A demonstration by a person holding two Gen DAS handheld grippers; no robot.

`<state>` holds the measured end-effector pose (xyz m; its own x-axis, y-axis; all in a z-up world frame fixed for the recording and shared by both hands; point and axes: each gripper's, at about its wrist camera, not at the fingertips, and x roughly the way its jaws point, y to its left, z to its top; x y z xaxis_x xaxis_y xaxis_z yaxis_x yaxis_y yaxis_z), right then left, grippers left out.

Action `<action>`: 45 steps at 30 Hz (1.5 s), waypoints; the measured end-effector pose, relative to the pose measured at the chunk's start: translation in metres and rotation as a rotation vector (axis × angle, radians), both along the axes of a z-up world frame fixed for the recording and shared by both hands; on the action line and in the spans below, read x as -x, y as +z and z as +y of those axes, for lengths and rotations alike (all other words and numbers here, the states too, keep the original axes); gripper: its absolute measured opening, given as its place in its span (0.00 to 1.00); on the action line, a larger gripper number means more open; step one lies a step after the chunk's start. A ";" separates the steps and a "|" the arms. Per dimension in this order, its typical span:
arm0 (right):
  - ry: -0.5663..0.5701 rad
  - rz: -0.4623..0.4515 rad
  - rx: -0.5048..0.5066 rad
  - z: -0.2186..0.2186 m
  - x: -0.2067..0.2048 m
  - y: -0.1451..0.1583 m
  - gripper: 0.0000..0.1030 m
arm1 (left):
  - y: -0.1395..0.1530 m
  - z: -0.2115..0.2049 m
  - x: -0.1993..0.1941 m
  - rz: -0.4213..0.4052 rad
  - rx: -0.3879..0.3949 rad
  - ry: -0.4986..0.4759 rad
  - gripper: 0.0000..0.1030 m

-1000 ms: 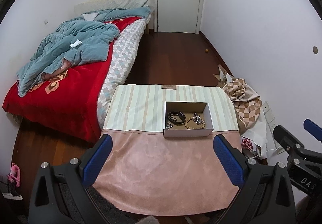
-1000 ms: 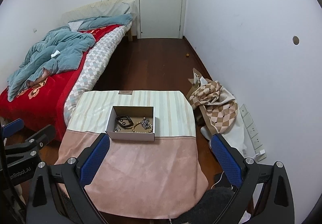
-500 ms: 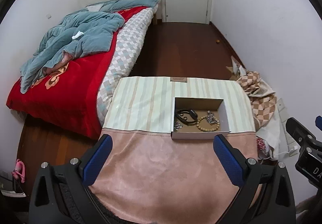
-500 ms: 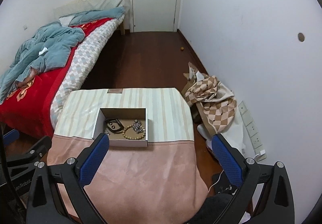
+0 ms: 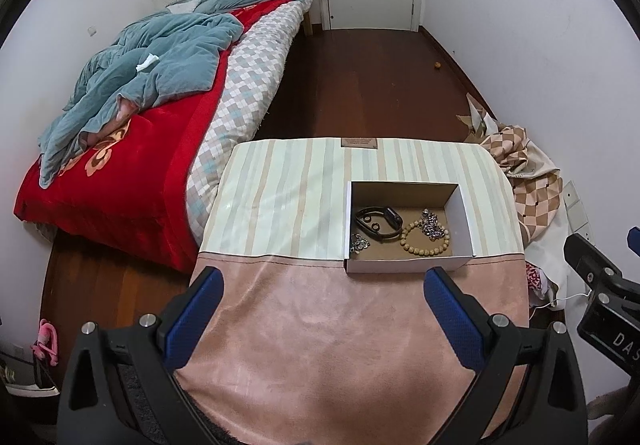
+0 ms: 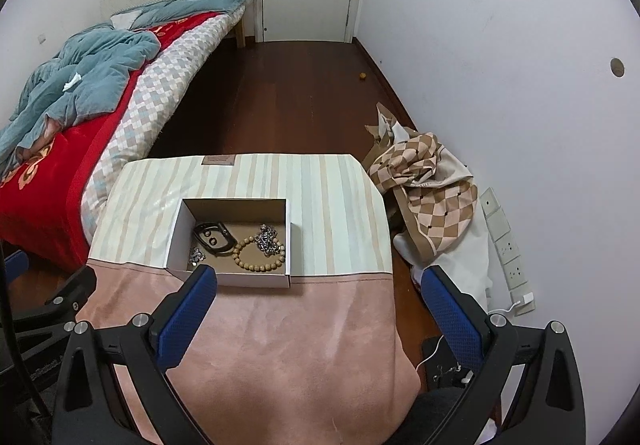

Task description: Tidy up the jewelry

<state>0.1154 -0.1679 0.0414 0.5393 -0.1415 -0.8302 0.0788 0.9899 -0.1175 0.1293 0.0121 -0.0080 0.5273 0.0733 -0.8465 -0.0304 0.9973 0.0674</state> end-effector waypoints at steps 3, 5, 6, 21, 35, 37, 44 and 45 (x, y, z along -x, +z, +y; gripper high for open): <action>-0.002 0.005 -0.002 -0.001 -0.001 -0.003 1.00 | -0.001 0.000 -0.001 0.005 0.013 -0.007 0.99; -0.001 0.010 -0.003 -0.002 -0.001 -0.004 1.00 | -0.001 -0.001 -0.001 0.002 0.019 -0.009 0.99; -0.002 0.010 -0.003 -0.002 0.000 -0.003 1.00 | -0.001 -0.002 -0.001 0.000 0.023 -0.011 0.99; -0.001 0.006 -0.008 -0.004 0.000 -0.003 1.00 | 0.002 -0.005 -0.002 -0.009 0.027 -0.015 0.99; 0.010 0.007 -0.021 -0.003 0.002 0.001 1.00 | 0.008 -0.004 -0.001 -0.019 0.021 -0.014 0.99; 0.011 0.009 -0.024 -0.003 0.002 0.001 1.00 | 0.009 -0.004 -0.001 -0.020 0.023 -0.014 0.99; 0.009 0.005 -0.020 -0.005 0.004 0.003 1.00 | 0.013 -0.006 -0.001 -0.028 0.021 -0.016 0.99; 0.009 0.007 -0.022 -0.006 0.003 0.003 1.00 | 0.013 -0.006 -0.002 -0.030 0.023 -0.019 0.99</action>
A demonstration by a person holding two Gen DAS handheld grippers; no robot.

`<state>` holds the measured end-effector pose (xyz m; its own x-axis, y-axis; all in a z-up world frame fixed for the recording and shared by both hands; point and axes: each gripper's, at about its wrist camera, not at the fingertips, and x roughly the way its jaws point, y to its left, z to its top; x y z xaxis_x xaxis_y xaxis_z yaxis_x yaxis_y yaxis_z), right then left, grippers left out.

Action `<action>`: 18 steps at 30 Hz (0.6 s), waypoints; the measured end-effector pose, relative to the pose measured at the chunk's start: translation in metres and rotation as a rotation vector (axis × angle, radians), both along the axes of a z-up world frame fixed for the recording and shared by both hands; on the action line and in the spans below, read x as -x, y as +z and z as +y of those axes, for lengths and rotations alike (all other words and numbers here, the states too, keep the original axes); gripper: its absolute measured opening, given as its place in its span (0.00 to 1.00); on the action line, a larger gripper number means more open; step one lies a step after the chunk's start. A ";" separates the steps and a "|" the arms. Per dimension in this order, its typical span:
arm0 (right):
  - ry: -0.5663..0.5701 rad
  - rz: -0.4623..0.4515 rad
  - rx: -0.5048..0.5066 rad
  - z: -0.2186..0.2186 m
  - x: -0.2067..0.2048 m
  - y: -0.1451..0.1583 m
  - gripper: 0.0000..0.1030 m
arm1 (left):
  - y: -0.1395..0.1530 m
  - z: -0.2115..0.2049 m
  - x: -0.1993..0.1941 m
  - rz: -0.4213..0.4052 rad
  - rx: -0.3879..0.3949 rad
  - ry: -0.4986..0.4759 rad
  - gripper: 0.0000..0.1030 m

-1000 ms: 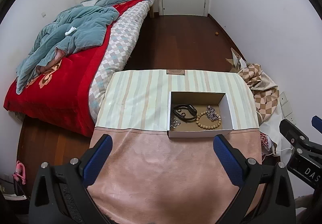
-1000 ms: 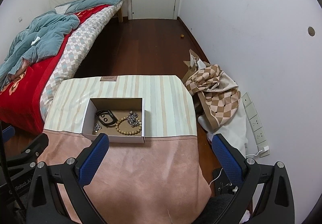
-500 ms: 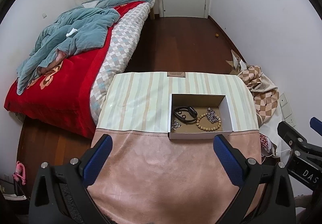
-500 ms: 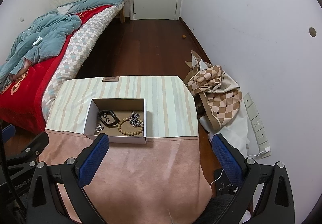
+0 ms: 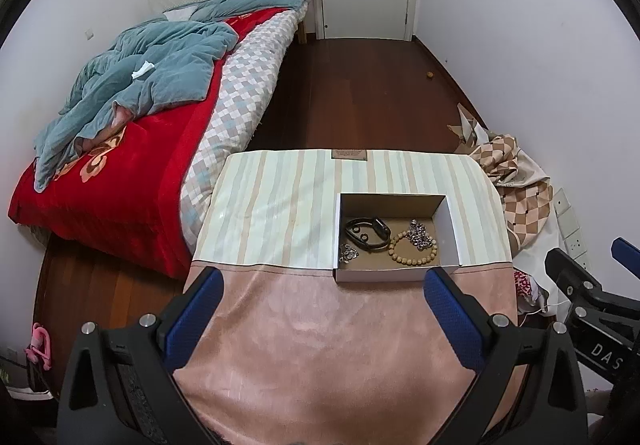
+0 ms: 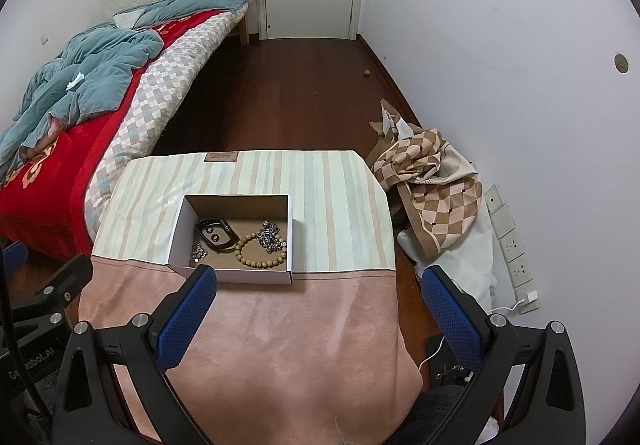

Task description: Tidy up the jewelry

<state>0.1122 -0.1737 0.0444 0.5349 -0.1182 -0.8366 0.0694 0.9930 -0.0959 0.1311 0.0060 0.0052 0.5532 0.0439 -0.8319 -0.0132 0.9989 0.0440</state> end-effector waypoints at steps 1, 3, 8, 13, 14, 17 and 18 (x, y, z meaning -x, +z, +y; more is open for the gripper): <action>-0.001 0.001 -0.003 -0.001 0.000 0.000 1.00 | 0.000 -0.001 0.000 0.000 0.000 -0.001 0.99; 0.001 0.000 -0.001 0.000 0.000 0.001 1.00 | 0.001 -0.001 0.000 0.001 0.000 0.001 0.99; 0.004 -0.002 0.000 -0.002 0.000 0.002 1.00 | 0.001 -0.001 0.000 -0.001 0.006 0.008 0.99; 0.001 -0.002 0.002 -0.001 0.000 0.002 1.00 | 0.001 0.000 0.001 -0.002 0.006 0.004 0.99; 0.002 -0.002 0.002 -0.001 -0.001 0.002 1.00 | 0.001 0.001 0.001 -0.003 0.007 0.005 0.99; 0.004 -0.006 0.007 -0.001 -0.001 0.004 1.00 | 0.001 0.000 0.001 -0.003 0.009 0.004 0.99; 0.004 -0.007 0.007 -0.001 -0.001 0.005 1.00 | 0.001 0.000 0.002 -0.005 0.010 0.004 0.99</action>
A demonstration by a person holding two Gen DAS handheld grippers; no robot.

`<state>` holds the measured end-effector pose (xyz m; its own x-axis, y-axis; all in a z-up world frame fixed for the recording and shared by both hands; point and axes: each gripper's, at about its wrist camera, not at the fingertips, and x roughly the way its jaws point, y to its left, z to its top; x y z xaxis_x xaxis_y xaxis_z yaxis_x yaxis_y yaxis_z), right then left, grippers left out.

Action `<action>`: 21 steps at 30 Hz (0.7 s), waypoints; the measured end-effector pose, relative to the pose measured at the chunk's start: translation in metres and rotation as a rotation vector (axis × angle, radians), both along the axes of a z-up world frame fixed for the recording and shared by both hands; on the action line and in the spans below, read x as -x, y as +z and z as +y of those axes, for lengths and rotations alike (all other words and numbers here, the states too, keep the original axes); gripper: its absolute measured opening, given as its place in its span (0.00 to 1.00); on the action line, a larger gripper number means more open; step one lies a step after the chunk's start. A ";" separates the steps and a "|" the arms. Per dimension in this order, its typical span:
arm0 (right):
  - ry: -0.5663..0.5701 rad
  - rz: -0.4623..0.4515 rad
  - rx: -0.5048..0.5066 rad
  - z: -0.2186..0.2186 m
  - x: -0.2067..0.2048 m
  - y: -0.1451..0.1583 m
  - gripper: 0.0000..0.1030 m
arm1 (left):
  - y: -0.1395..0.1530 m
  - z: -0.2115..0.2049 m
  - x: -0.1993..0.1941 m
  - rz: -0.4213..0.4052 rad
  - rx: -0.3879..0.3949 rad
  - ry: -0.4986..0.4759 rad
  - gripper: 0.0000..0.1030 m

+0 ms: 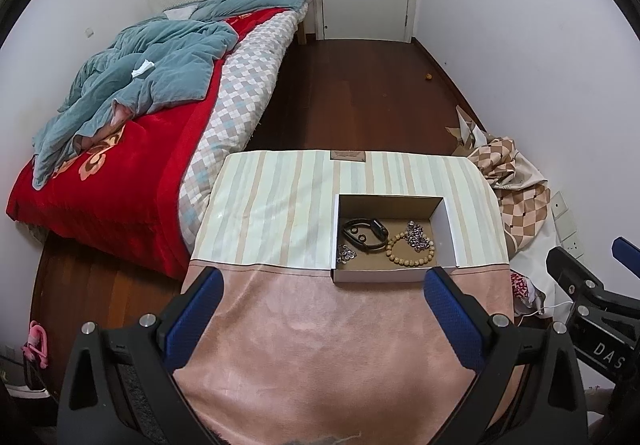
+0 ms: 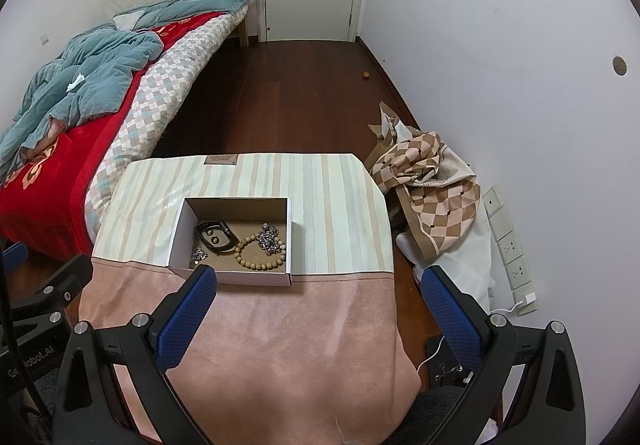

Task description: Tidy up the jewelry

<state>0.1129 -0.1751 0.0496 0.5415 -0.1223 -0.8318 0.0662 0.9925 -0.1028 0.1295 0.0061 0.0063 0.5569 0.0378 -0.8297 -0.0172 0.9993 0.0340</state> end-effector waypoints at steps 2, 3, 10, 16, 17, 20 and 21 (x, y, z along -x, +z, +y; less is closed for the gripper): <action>-0.001 -0.002 0.001 -0.001 0.000 0.002 1.00 | 0.000 -0.001 0.000 -0.002 0.004 -0.001 0.99; 0.000 -0.003 0.003 -0.001 0.000 0.002 1.00 | 0.001 -0.001 0.001 -0.002 0.003 0.000 0.99; 0.001 -0.002 0.002 -0.001 0.001 0.003 1.00 | 0.001 -0.001 0.001 -0.003 0.006 -0.001 0.99; 0.001 -0.003 0.004 -0.001 0.001 0.003 1.00 | 0.002 -0.002 0.002 -0.004 0.006 -0.001 0.99; -0.001 -0.002 0.002 -0.002 0.001 0.003 1.00 | 0.002 -0.002 0.002 -0.005 0.007 0.000 0.99; 0.000 -0.003 0.004 -0.001 0.001 0.003 1.00 | 0.001 -0.001 0.002 -0.003 0.008 -0.001 0.99; 0.000 -0.003 0.004 -0.001 0.001 0.003 1.00 | 0.002 -0.002 0.002 -0.002 0.007 -0.001 0.99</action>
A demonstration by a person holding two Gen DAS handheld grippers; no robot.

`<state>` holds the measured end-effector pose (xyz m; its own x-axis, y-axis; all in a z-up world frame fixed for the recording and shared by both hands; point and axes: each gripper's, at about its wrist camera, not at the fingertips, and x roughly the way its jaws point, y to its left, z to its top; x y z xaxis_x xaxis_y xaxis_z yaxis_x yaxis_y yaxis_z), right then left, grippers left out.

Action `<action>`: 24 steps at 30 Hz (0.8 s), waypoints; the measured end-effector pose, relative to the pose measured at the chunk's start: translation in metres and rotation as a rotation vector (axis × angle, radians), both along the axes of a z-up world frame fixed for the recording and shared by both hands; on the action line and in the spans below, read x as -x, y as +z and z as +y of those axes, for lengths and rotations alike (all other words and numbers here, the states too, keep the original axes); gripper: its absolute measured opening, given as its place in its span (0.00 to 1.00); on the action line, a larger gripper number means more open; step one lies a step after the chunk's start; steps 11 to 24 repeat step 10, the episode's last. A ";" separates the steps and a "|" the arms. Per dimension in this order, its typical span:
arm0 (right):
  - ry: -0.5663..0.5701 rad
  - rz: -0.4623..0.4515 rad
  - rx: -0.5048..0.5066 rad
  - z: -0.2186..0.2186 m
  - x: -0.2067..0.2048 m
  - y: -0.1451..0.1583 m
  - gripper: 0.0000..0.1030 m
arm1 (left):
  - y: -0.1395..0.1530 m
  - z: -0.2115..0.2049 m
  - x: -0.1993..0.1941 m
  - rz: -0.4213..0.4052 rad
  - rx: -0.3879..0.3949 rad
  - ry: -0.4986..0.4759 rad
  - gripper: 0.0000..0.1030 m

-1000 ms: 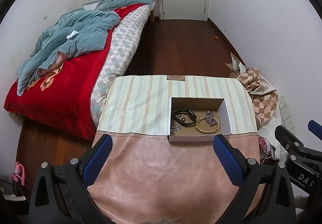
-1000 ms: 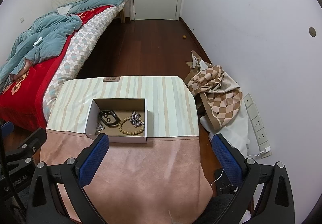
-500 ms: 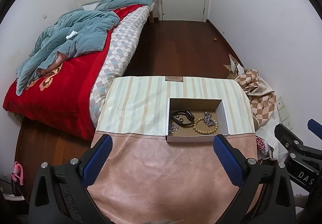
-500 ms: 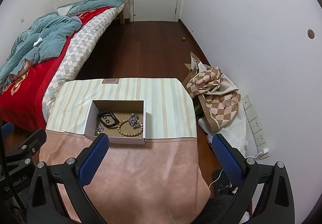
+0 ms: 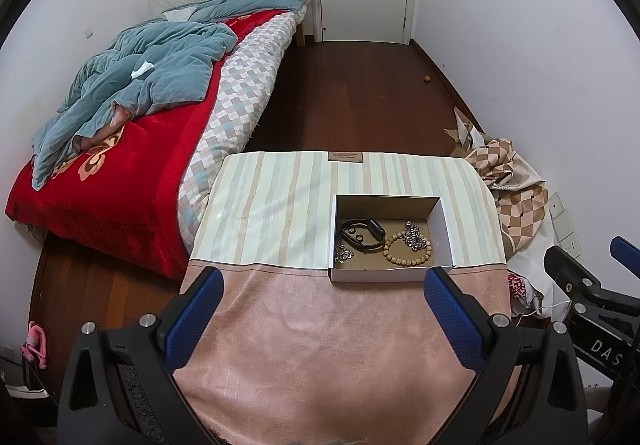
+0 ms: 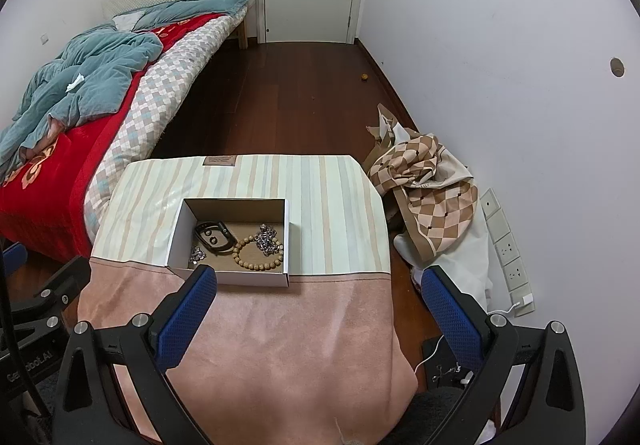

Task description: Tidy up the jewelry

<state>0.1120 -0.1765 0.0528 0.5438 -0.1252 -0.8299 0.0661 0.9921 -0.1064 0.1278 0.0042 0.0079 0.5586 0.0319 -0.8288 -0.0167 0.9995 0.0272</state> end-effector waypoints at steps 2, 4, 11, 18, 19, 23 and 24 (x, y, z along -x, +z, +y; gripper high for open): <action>0.000 -0.001 0.000 0.001 0.000 0.000 1.00 | 0.001 0.000 0.000 -0.001 0.000 -0.001 0.99; 0.000 0.000 -0.001 0.000 0.000 0.000 1.00 | 0.001 0.000 0.001 0.000 0.001 0.001 0.99; 0.003 0.001 0.001 0.000 0.001 0.000 1.00 | 0.003 0.001 0.002 -0.017 -0.007 0.002 0.99; 0.003 0.001 0.001 0.000 0.001 0.000 1.00 | 0.003 0.001 0.002 -0.017 -0.007 0.002 0.99; 0.003 0.001 0.001 0.000 0.001 0.000 1.00 | 0.003 0.001 0.002 -0.017 -0.007 0.002 0.99; 0.003 0.001 0.001 0.000 0.001 0.000 1.00 | 0.003 0.001 0.002 -0.017 -0.007 0.002 0.99; 0.003 0.001 0.001 0.000 0.001 0.000 1.00 | 0.003 0.001 0.002 -0.017 -0.007 0.002 0.99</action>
